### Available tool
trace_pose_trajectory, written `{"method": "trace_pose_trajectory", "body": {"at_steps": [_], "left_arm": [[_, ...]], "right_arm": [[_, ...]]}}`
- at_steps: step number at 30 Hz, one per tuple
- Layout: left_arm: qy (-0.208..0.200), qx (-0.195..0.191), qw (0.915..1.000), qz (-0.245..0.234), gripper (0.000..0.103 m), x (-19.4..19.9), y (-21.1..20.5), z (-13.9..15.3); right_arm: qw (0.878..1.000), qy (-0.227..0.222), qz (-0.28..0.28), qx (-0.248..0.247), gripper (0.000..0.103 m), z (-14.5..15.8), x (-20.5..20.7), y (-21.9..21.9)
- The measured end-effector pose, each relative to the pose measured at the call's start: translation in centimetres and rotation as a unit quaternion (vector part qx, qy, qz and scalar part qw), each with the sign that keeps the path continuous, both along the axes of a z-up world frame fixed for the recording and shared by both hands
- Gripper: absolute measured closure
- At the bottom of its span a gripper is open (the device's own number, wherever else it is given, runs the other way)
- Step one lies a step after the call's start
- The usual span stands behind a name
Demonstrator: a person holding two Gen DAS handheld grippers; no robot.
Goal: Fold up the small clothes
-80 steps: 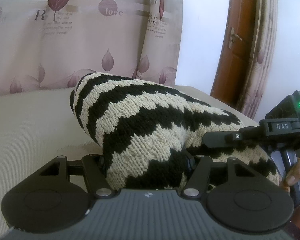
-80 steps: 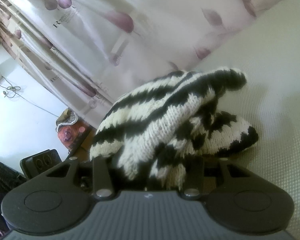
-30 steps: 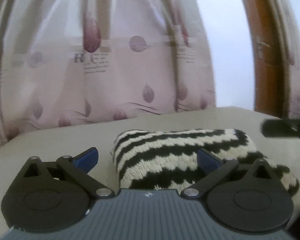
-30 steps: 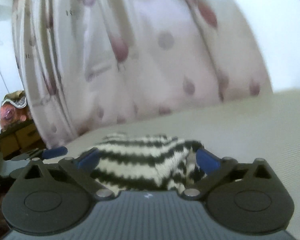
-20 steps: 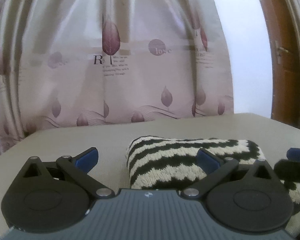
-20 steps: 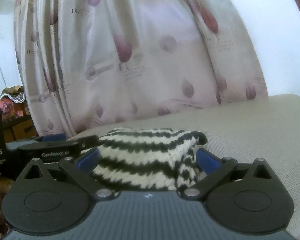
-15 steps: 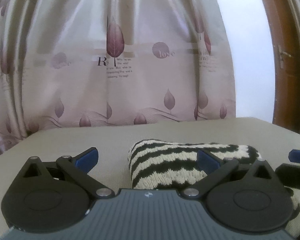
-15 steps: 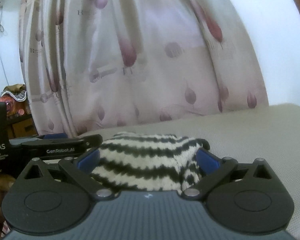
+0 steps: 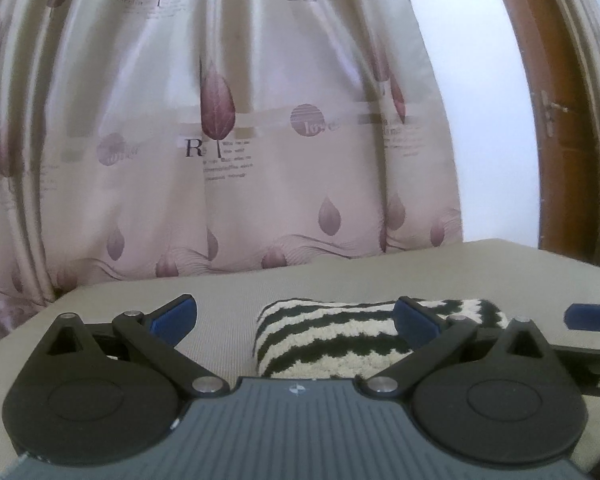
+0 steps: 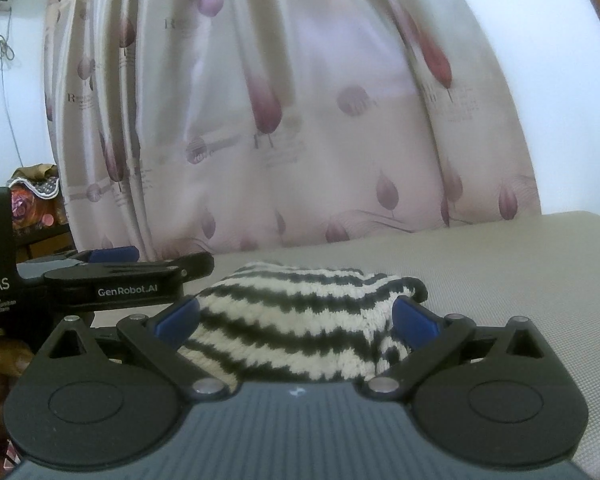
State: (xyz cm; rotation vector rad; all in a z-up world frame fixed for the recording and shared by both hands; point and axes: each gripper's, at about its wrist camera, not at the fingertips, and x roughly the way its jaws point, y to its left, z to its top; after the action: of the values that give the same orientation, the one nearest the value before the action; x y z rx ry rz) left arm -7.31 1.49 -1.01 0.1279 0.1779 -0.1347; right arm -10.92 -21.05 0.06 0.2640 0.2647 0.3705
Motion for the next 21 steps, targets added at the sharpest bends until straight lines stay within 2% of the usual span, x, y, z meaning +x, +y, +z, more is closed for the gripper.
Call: {"method": "trace_pose_trajectory", "body": {"at_steps": [10, 15, 17, 21], "left_arm": [[0.012, -0.012, 0.9998, -0.006, 0.000, 0.0, 0.1, 0.0], [0.008, -0.030, 0.9995, 0.004, 0.000, 0.2, 0.5, -0.3], [-0.007, -0.044, 0.9990, 0.006, 0.000, 0.1, 0.9, -0.5], [-0.009, -0.046, 0.9988, 0.013, 0.000, 0.3, 1.1, -0.6]], "right_arm": [[1.000, 0.002, -0.001, -0.002, 0.000, 0.0, -0.1, 0.1], [1.000, 0.002, -0.010, -0.007, 0.000, 0.1, -0.2, 0.2], [1.000, 0.002, -0.015, -0.008, 0.000, 0.1, -0.2, 0.1], [1.000, 0.004, -0.027, -0.012, 0.000, 0.0, -0.2, 0.1]]}}
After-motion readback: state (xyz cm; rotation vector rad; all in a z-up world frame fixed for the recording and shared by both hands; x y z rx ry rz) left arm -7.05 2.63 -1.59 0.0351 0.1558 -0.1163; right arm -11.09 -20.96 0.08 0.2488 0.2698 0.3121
